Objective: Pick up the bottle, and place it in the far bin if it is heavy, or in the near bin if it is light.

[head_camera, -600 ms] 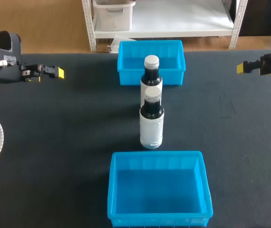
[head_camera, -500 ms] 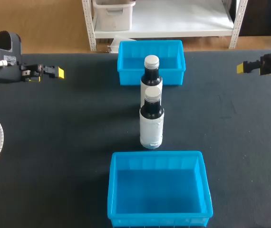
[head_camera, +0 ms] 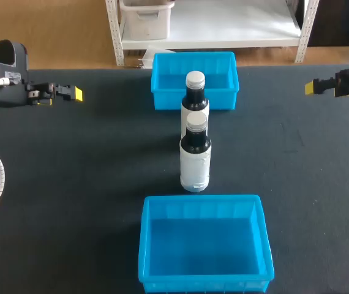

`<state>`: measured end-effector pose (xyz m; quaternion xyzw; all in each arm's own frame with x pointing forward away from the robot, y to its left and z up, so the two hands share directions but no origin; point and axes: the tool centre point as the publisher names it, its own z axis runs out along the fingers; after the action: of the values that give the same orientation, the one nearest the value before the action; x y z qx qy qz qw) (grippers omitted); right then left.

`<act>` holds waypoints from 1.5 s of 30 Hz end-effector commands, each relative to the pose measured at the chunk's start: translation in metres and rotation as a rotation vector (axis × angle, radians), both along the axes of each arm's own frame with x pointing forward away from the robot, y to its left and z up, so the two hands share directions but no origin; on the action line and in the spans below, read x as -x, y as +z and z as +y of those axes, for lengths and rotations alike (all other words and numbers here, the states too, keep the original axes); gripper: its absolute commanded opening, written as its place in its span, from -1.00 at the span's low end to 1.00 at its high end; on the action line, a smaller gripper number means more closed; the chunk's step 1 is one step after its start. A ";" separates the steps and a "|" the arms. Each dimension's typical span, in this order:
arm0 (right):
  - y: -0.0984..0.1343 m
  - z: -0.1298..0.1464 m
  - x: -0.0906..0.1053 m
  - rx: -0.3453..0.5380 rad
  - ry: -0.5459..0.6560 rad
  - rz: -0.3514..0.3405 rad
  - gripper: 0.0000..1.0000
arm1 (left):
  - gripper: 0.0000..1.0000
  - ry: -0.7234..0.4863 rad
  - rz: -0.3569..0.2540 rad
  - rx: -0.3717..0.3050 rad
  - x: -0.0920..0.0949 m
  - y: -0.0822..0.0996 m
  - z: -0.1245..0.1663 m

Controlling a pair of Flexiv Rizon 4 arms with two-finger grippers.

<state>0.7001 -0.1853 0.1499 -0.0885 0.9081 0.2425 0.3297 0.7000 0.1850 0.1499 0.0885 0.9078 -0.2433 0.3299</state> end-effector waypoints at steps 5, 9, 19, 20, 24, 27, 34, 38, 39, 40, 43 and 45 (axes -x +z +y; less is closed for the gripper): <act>0.009 -0.011 -0.002 0.000 0.088 -0.031 1.00 | 1.00 0.000 0.000 0.000 0.000 0.000 0.000; 0.020 -0.016 0.000 -0.022 0.387 -0.076 1.00 | 1.00 0.000 0.000 0.000 0.000 0.000 0.000; 0.028 -0.004 0.019 0.038 0.997 0.027 1.00 | 1.00 0.000 0.000 0.000 0.000 0.000 0.000; 0.028 -0.004 0.019 0.038 0.997 0.027 1.00 | 1.00 0.000 0.000 0.000 0.000 0.000 0.000; 0.028 -0.004 0.019 0.038 0.997 0.027 1.00 | 1.00 0.000 0.000 0.000 0.000 0.000 0.000; 0.028 -0.004 0.019 0.038 0.997 0.027 1.00 | 1.00 0.000 0.000 0.000 0.000 0.000 0.000; 0.028 -0.004 0.019 0.038 0.997 0.027 1.00 | 1.00 0.000 0.000 0.000 0.000 0.000 0.000; 0.023 0.007 0.019 0.019 1.051 -0.099 1.00 | 1.00 0.000 0.000 0.000 0.000 0.000 0.000; 0.022 0.012 0.020 0.024 1.065 -0.132 1.00 | 1.00 0.000 0.000 0.000 0.000 0.000 0.000; 0.020 0.017 0.021 0.033 1.066 -0.152 1.00 | 1.00 0.000 0.000 0.000 0.000 0.000 0.000; 0.018 0.033 0.028 0.050 1.072 -0.222 1.00 | 1.00 0.000 0.000 0.000 0.000 0.000 0.000; 0.018 0.042 0.033 0.051 1.088 -0.263 1.00 | 1.00 0.000 0.000 0.000 0.000 0.000 0.000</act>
<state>0.6659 -0.1484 0.1730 -0.5672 0.7125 0.3090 0.2740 0.7000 0.1849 0.1499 0.0886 0.9078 -0.2433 0.3299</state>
